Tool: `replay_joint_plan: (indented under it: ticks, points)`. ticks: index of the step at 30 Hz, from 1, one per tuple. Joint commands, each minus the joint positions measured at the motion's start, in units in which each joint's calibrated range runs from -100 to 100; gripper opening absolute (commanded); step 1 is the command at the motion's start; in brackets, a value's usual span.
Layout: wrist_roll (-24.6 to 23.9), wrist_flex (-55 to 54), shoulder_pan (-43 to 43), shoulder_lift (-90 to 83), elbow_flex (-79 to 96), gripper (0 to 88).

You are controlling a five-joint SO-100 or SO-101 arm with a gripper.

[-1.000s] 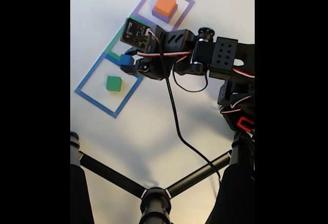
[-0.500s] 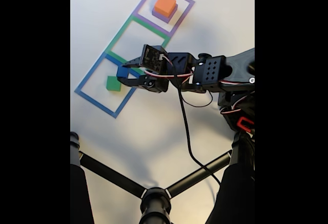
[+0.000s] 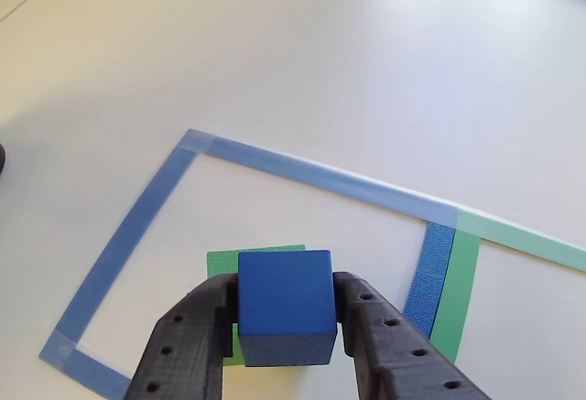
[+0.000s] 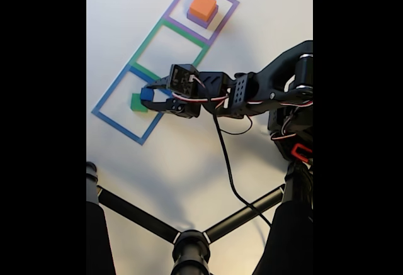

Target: Tower of hanoi

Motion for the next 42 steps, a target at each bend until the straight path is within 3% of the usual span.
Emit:
replay_joint_plan:
  ticks: [1,32,39,42]
  points:
    - [0.38,-1.71,-0.91,-0.08,-2.6,4.3]
    - [0.38,-3.82,-0.91,6.65,-5.6,8.1]
    - [0.38,-4.71,-0.68,7.45,-5.87,23.4]
    - [0.38,-4.71,-0.6,7.45,-6.15,25.6]
